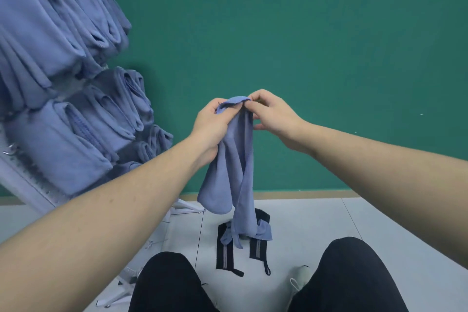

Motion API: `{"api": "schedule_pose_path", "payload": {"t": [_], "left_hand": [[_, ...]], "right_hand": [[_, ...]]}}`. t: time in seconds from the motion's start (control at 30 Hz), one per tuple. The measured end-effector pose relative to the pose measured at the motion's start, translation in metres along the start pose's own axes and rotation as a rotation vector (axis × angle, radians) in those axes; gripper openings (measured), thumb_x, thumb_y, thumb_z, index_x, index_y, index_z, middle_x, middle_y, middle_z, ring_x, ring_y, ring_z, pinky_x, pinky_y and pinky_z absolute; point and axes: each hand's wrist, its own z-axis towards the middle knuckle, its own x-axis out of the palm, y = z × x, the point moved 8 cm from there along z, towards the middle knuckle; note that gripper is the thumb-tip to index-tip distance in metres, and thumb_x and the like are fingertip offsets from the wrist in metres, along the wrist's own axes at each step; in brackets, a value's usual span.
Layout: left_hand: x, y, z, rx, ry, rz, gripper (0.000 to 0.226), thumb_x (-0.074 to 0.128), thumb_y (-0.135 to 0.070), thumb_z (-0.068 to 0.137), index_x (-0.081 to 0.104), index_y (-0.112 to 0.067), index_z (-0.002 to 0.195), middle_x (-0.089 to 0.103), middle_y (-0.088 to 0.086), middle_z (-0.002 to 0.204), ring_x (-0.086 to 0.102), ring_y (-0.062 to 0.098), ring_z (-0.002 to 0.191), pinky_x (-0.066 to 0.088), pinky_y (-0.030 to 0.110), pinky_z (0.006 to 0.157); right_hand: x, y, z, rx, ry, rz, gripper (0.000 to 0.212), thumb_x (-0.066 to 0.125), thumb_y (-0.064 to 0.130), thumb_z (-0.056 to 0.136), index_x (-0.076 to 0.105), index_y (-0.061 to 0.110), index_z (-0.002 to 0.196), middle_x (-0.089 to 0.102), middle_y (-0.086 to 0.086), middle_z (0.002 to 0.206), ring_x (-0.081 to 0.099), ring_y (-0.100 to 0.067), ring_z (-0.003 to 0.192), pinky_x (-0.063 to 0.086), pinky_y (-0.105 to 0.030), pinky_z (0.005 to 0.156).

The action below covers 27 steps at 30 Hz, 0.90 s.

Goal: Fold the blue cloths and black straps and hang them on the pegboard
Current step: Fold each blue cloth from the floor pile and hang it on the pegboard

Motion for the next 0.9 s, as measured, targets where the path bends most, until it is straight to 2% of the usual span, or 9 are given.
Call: {"api": "schedule_pose_path", "payload": {"t": [0.07,0.17,0.27,0.4,0.57,0.67,0.77,0.83,0.9], "left_hand": [[-0.001,0.001,-0.002,0.007,0.025,0.090,0.007,0.069,-0.025,0.094,0.065,-0.021,0.090,0.072,-0.001,0.083,0.065,0.014,0.075,0.053,0.032,0.077],[-0.007,0.006,-0.008,0.010,0.039,0.172,0.011,0.071,-0.029,0.092,0.066,-0.020,0.094,0.070,-0.007,0.075,0.062,0.007,0.065,0.050,0.022,0.066],[-0.011,0.017,-0.011,0.022,0.064,0.259,0.009,0.071,-0.027,0.092,0.067,-0.020,0.090,0.067,-0.004,0.074,0.056,0.007,0.064,0.046,0.022,0.064],[-0.016,0.030,-0.015,0.070,0.042,0.373,0.013,0.061,-0.023,0.100,0.055,-0.022,0.088,0.044,-0.012,0.051,0.033,0.004,0.045,0.027,0.020,0.045],[-0.014,0.016,-0.017,0.127,-0.052,0.297,0.013,0.055,-0.029,0.101,0.050,-0.029,0.089,0.042,0.005,0.059,0.033,0.016,0.051,0.025,0.030,0.049],[-0.008,0.004,-0.019,0.106,0.039,0.295,0.017,0.067,-0.033,0.095,0.054,-0.023,0.094,0.053,0.001,0.053,0.039,0.015,0.045,0.027,0.024,0.043],[-0.005,0.003,-0.022,0.070,0.234,0.296,0.028,0.084,-0.035,0.080,0.062,-0.025,0.095,0.068,0.017,0.076,0.053,0.019,0.064,0.041,0.031,0.058],[-0.002,0.005,-0.024,0.064,0.336,0.482,0.029,0.086,-0.033,0.077,0.066,-0.024,0.095,0.074,0.011,0.082,0.059,0.016,0.069,0.048,0.031,0.065],[-0.003,0.010,-0.022,0.076,0.374,0.721,0.029,0.085,-0.036,0.079,0.069,-0.015,0.091,0.071,-0.001,0.080,0.058,0.010,0.070,0.047,0.029,0.068]], "right_hand": [[-0.005,0.007,0.001,-0.006,-0.019,-0.018,0.013,0.046,0.027,0.097,0.052,0.025,0.086,0.059,0.003,0.092,0.055,-0.016,0.090,0.051,-0.051,0.099],[-0.004,0.014,-0.002,0.001,0.030,-0.047,0.012,0.041,0.030,0.096,0.049,0.024,0.089,0.058,-0.001,0.094,0.053,-0.017,0.089,0.048,-0.055,0.099],[-0.010,0.021,-0.003,0.011,-0.003,-0.004,0.014,0.040,0.022,0.099,0.047,0.023,0.088,0.054,0.000,0.090,0.049,-0.016,0.085,0.049,-0.041,0.083],[-0.020,0.025,0.000,0.063,-0.050,0.105,0.017,0.041,0.014,0.099,0.049,0.022,0.086,0.053,0.001,0.085,0.048,-0.016,0.080,0.041,-0.029,0.070],[-0.032,0.023,-0.004,0.072,-0.030,0.027,0.004,0.050,0.026,0.086,0.049,0.026,0.082,0.047,0.003,0.084,0.039,-0.018,0.081,0.031,-0.032,0.066],[-0.045,0.018,-0.006,0.104,0.048,-0.054,0.026,0.065,0.036,0.069,0.061,0.023,0.092,0.062,0.000,0.093,0.054,-0.019,0.083,0.041,-0.035,0.074],[-0.062,0.011,-0.005,0.092,0.048,-0.072,0.036,0.071,0.033,0.077,0.067,0.008,0.103,0.065,-0.004,0.093,0.057,-0.017,0.085,0.043,-0.035,0.079],[-0.070,0.007,-0.004,0.079,0.009,-0.058,0.033,0.070,0.034,0.084,0.066,0.009,0.104,0.065,-0.004,0.095,0.058,-0.017,0.085,0.043,-0.035,0.080],[-0.076,0.009,-0.001,0.052,-0.053,-0.053,0.023,0.066,0.040,0.082,0.063,0.020,0.093,0.062,-0.001,0.093,0.055,-0.016,0.083,0.041,-0.033,0.077]]}}
